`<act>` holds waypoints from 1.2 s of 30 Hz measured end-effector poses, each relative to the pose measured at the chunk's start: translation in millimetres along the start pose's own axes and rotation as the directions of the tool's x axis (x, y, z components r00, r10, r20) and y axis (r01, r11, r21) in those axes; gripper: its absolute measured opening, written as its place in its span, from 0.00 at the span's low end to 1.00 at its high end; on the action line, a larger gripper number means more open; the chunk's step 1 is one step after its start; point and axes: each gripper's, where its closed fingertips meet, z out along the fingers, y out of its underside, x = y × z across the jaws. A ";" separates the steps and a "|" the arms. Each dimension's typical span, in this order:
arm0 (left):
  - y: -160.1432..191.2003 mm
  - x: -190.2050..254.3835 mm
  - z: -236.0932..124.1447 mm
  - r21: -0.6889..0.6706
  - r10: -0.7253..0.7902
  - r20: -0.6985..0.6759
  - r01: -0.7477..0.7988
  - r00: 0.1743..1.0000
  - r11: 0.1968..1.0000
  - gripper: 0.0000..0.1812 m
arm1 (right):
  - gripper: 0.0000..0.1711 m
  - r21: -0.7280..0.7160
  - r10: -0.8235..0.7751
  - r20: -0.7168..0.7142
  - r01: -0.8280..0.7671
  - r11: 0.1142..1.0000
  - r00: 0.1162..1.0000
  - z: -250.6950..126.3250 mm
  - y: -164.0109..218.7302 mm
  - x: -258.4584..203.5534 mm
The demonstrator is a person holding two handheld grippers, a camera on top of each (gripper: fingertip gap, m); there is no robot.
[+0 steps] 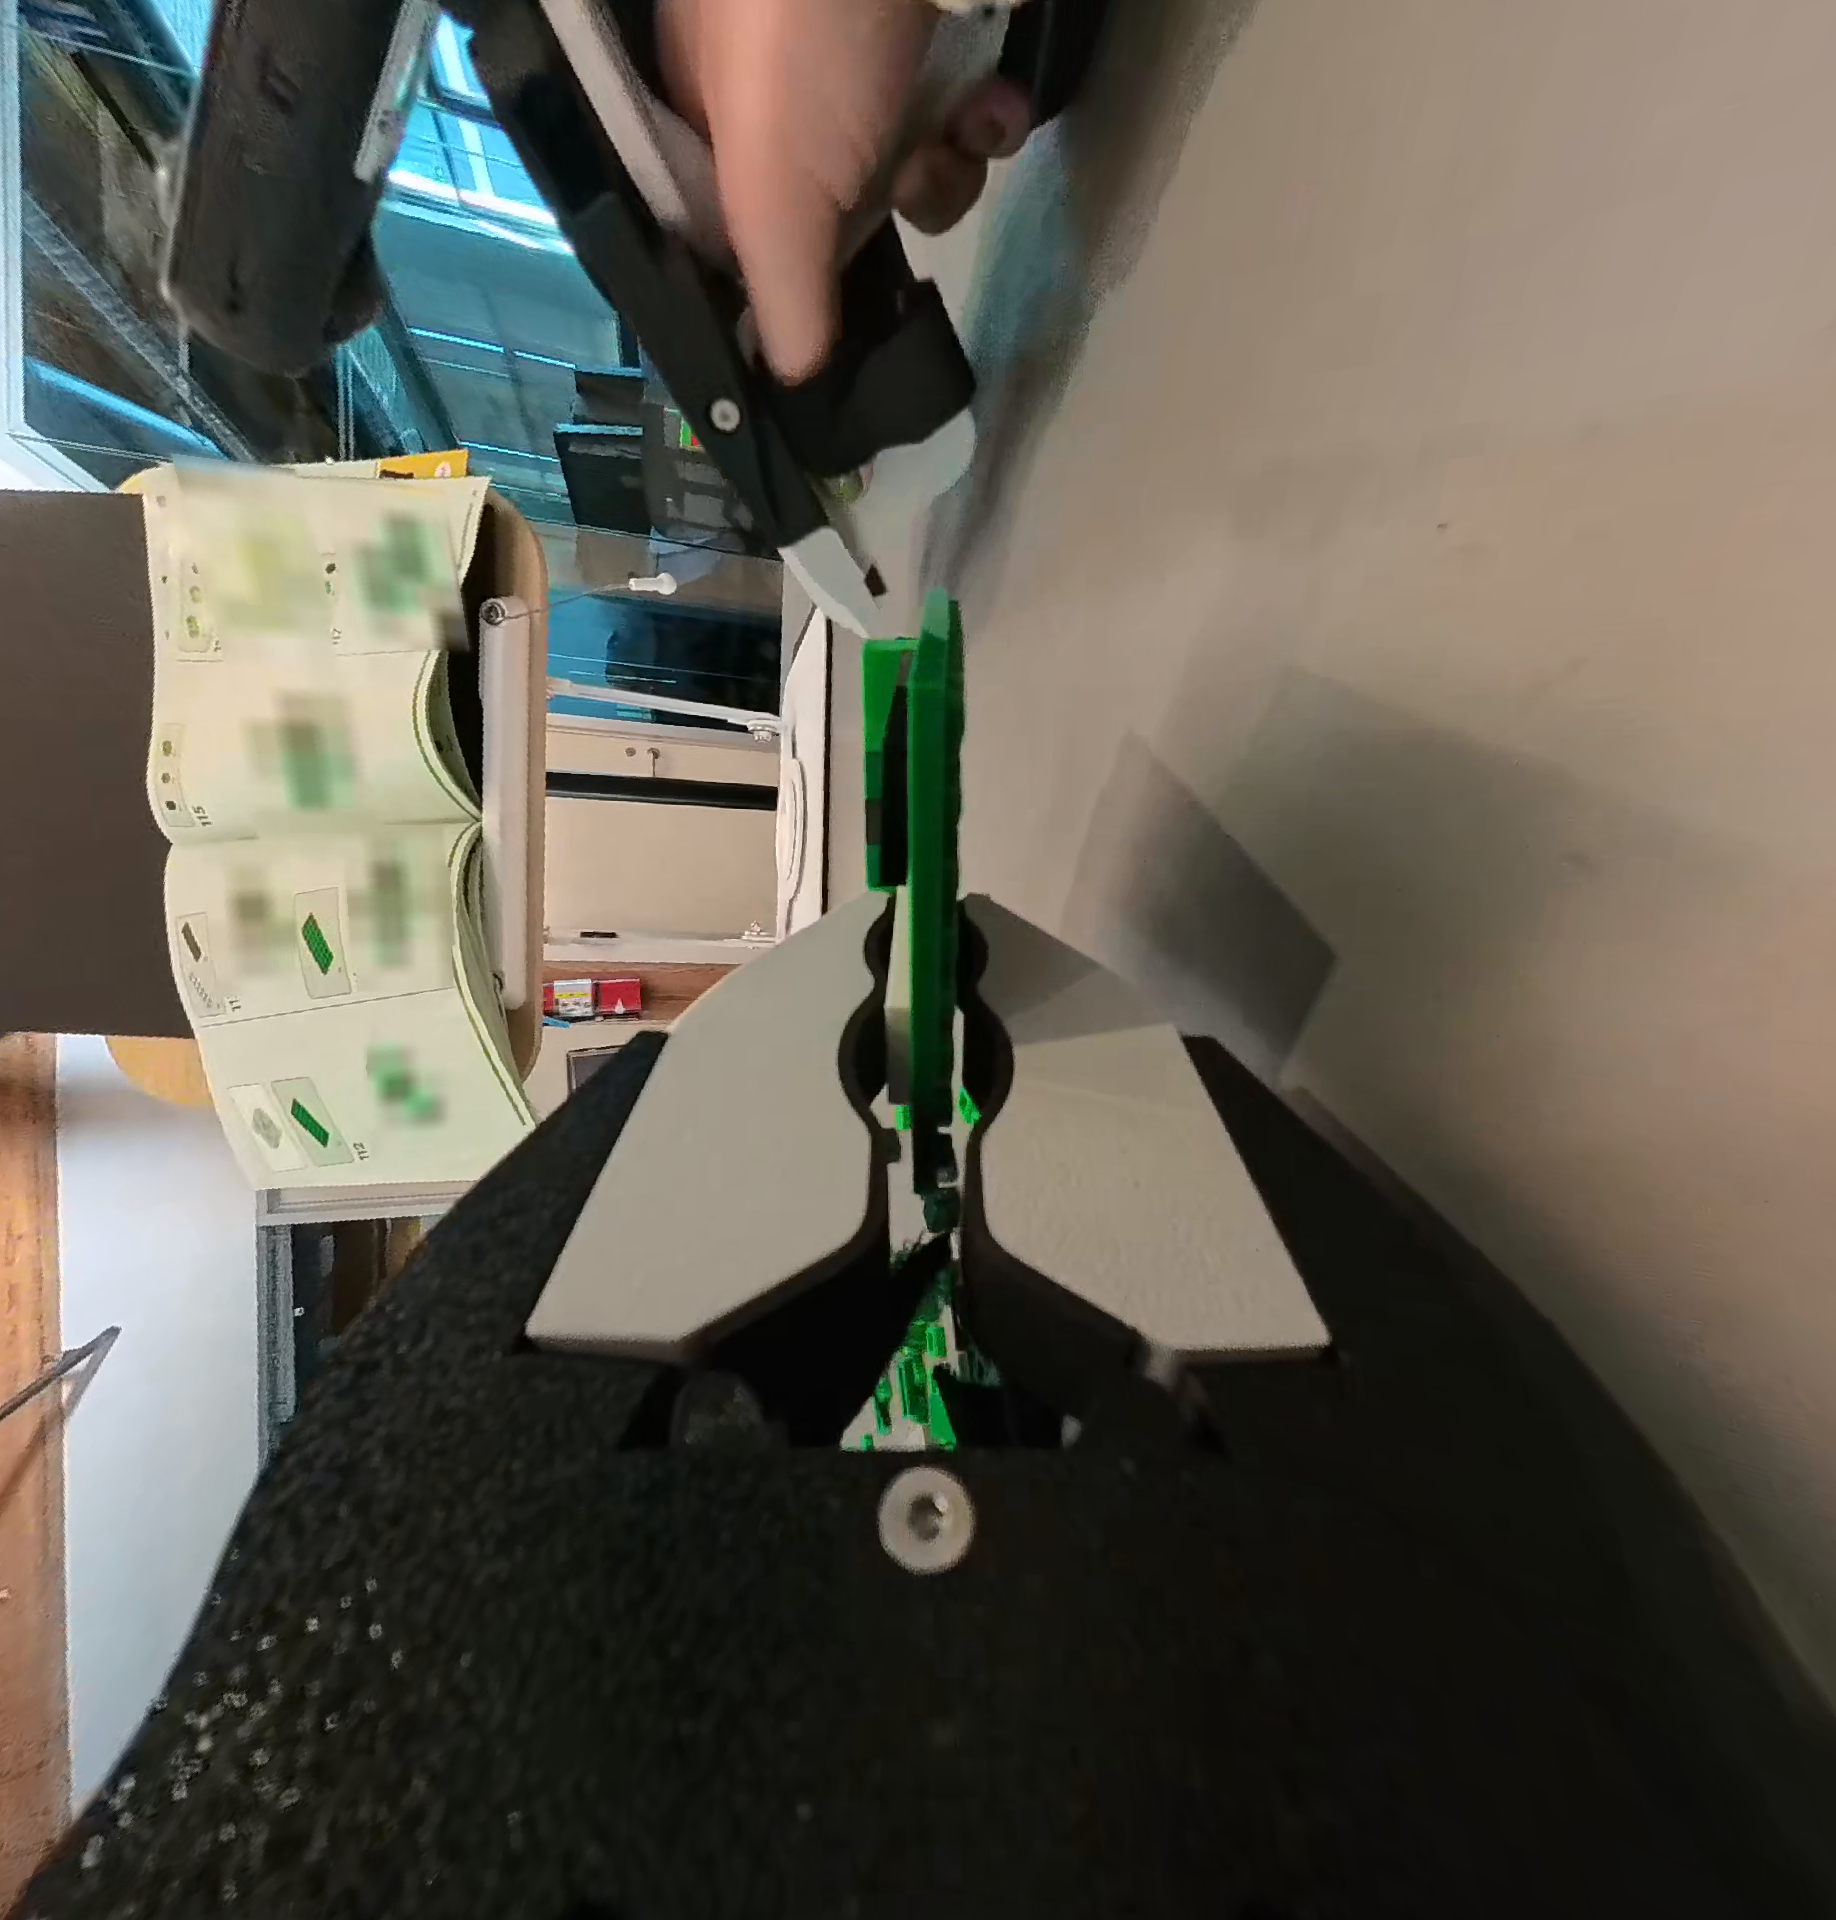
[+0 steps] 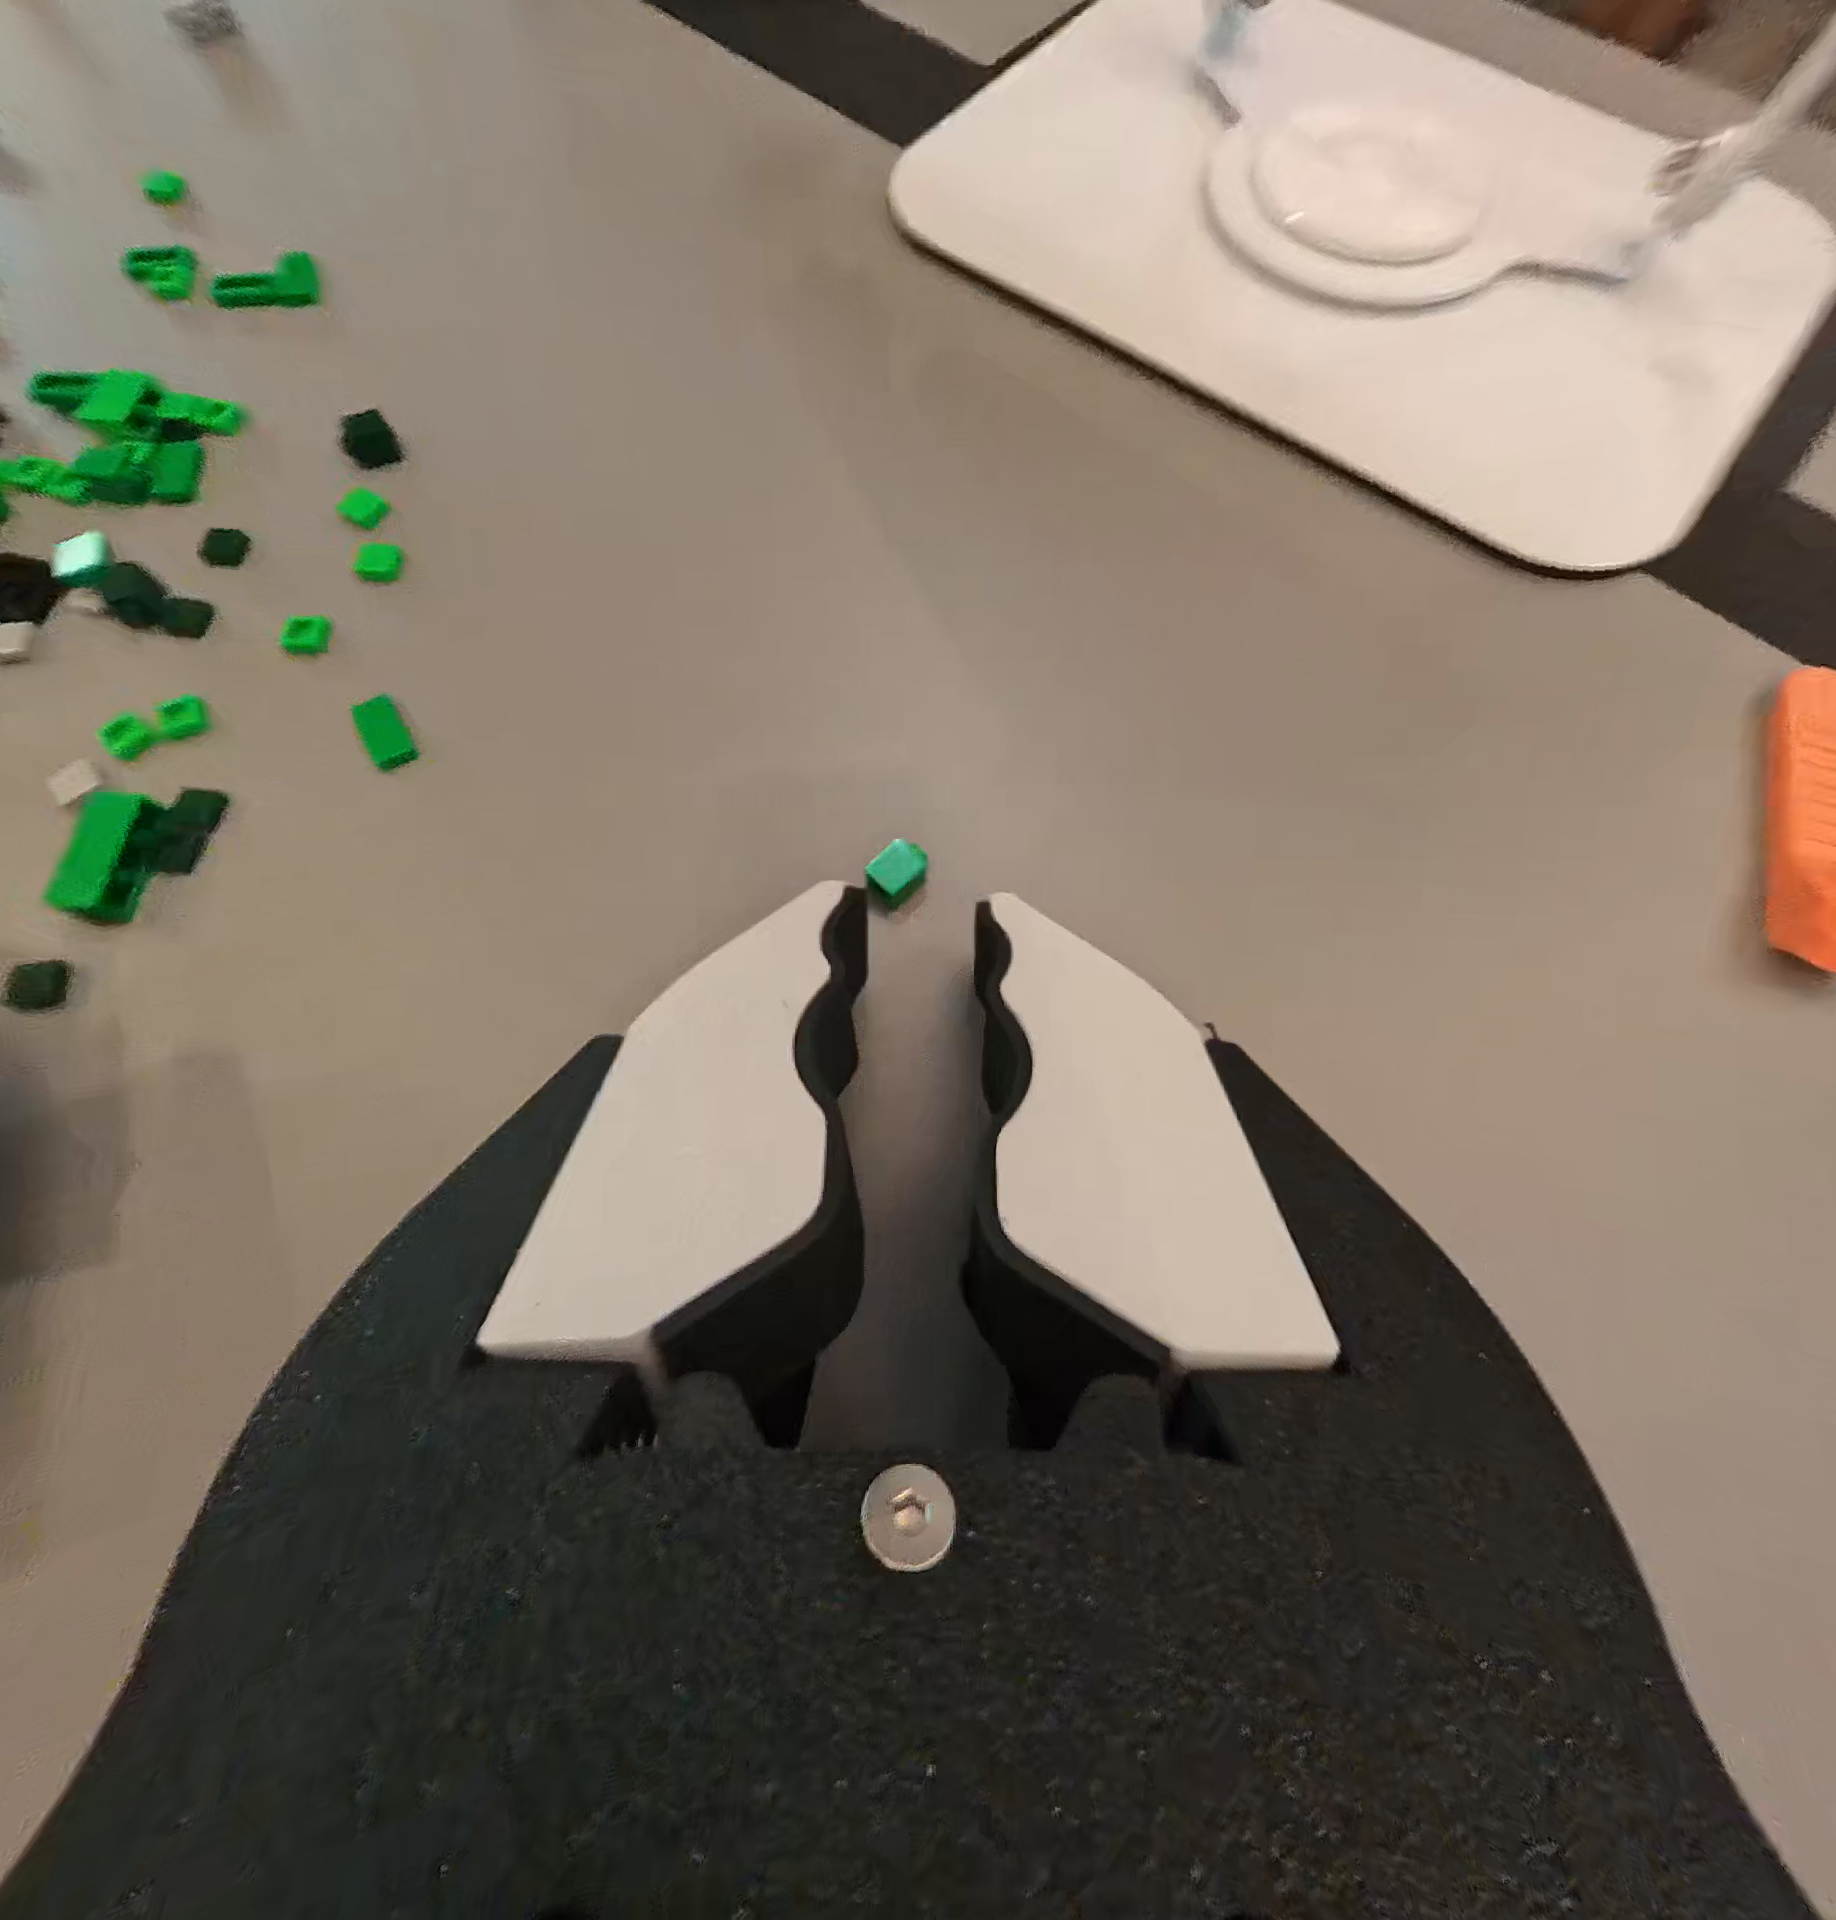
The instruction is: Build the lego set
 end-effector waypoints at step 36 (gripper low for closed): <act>-10.5 1.9 -10.7 0.047 0.089 0.027 -0.090 0.996 0.995 0.05 | 0.10 0.190 -0.526 0.333 0.491 0.850 0.782 12.8 -14.2 -34.6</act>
